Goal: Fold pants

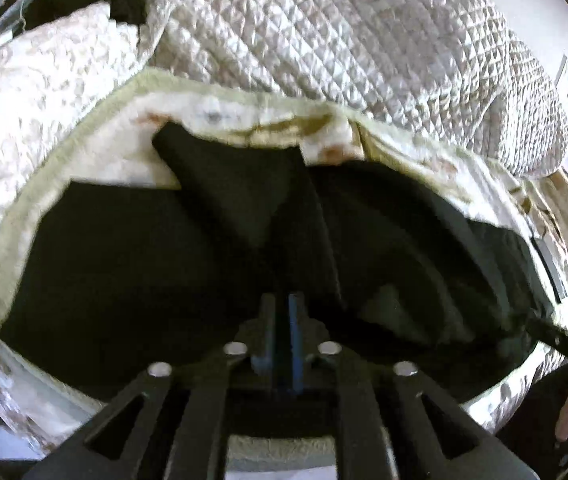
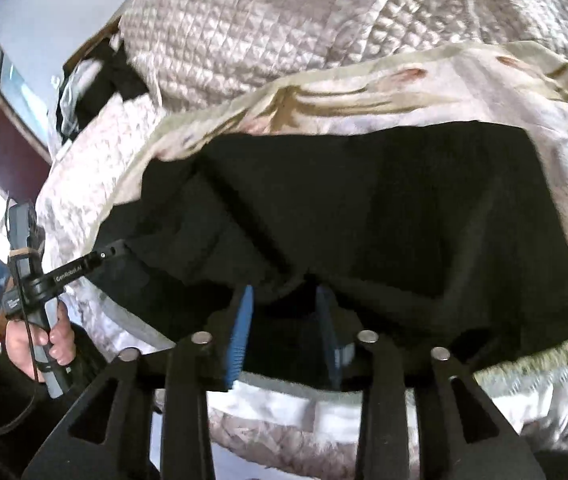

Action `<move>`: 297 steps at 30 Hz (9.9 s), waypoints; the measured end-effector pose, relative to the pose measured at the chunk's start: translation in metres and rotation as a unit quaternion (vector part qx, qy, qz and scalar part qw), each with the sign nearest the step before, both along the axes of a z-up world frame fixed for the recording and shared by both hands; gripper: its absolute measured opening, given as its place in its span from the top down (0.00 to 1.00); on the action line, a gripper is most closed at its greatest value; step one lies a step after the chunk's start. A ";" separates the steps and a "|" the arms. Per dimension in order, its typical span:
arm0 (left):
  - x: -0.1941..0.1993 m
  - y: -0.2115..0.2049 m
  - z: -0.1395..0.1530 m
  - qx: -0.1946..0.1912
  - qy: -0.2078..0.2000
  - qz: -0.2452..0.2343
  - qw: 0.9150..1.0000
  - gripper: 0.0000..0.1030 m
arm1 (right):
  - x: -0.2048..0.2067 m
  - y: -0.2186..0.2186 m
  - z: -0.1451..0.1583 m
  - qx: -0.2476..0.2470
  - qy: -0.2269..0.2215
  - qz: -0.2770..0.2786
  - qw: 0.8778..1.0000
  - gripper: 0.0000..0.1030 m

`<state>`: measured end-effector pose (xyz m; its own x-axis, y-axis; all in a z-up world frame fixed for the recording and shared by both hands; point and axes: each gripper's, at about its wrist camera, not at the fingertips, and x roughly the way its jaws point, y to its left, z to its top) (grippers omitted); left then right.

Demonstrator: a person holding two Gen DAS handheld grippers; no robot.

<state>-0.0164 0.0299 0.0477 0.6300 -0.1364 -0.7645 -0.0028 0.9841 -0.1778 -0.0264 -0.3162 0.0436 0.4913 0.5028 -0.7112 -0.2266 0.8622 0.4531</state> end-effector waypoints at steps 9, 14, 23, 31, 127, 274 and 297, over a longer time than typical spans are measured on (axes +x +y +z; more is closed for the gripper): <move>0.064 -0.035 0.005 0.058 -0.016 -0.032 0.998 0.52 | -0.006 -0.042 -0.019 0.044 0.060 -0.120 0.990 0.61; 0.100 -0.052 -0.024 0.100 0.019 -0.042 0.994 0.51 | -0.003 -0.063 -0.024 0.066 0.072 -0.171 0.980 0.61; 0.102 -0.026 -0.023 0.097 -0.014 0.013 0.995 0.95 | 0.008 -0.073 -0.031 0.093 0.069 -0.209 0.971 0.61; 0.002 0.064 0.002 0.018 -0.079 0.188 0.979 0.95 | 0.006 -0.080 -0.034 0.094 0.061 -0.226 0.968 0.61; 0.073 0.069 -0.025 0.088 0.017 0.133 0.987 0.53 | 0.107 -0.045 -0.001 -0.167 -0.034 -0.191 0.967 0.56; 0.045 0.012 -0.022 -0.071 -0.002 0.028 0.997 0.64 | 0.099 0.083 -0.039 0.040 0.010 0.043 0.998 0.63; 0.040 0.009 -0.023 -0.059 -0.012 0.019 0.998 0.64 | 0.083 0.059 -0.045 0.072 0.026 -0.001 0.997 0.98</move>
